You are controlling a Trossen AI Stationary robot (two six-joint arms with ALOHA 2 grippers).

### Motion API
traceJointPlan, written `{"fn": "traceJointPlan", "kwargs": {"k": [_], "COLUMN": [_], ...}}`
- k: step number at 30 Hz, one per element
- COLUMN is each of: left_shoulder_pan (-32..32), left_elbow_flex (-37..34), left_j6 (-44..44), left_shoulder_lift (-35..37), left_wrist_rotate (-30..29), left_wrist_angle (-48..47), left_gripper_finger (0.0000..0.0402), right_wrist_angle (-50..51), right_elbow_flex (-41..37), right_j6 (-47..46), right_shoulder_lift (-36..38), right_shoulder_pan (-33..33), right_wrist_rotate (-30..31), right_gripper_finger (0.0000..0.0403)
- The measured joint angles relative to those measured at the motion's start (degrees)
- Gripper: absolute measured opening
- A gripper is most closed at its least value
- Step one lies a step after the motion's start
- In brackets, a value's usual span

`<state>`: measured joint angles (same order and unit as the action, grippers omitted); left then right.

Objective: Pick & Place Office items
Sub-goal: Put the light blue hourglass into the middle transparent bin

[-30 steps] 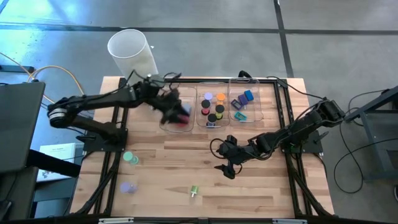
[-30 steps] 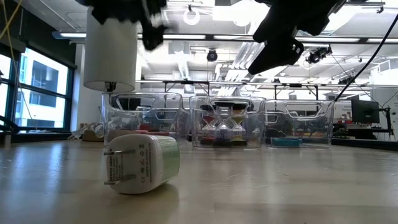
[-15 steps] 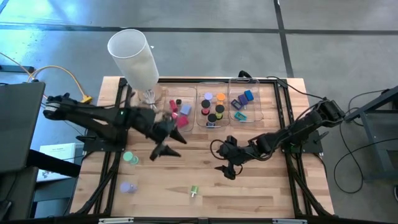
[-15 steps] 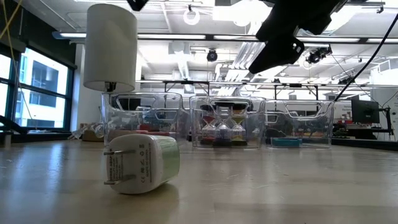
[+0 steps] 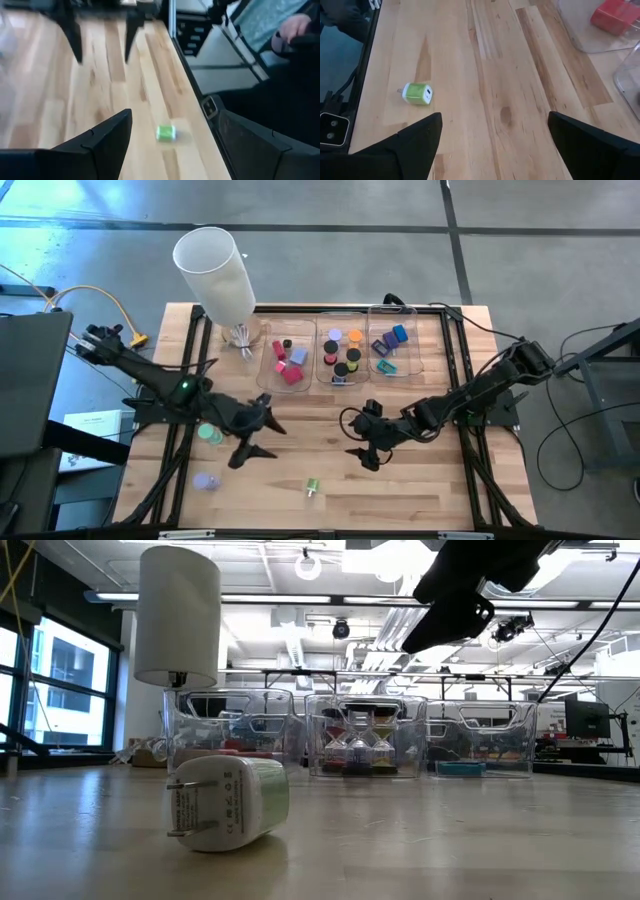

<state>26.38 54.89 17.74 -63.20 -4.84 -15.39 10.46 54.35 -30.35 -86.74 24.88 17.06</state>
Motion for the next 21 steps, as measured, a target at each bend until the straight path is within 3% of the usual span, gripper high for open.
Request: {"fn": "traceJointPlan", "kwargs": {"k": [8, 15, 21], "left_shoulder_pan": [2.72, 2.74, 1.28], "left_elbow_flex": [0.0, 1.68, 10.27], "left_j6": [17.25, 16.99, 12.15], "left_shoulder_lift": [0.0, 0.0, 0.0], "left_wrist_rotate": [-4.14, -6.02, -8.05], "left_wrist_angle": [-10.23, -12.21, -16.56], "left_gripper_finger": [0.0292, 0.0292, 0.0292], "right_wrist_angle": [-0.39, -0.41, -0.41], "right_elbow_flex": [0.0, 0.0, 0.0], "right_j6": [0.0, 0.09, -1.2], "right_shoulder_lift": [0.0, 0.0, 0.0], "right_shoulder_pan": [0.0, -0.63, -1.06], "right_wrist_rotate": [0.45, 1.2, 1.09], "right_gripper_finger": [0.0352, 0.0352, 0.0352]}}
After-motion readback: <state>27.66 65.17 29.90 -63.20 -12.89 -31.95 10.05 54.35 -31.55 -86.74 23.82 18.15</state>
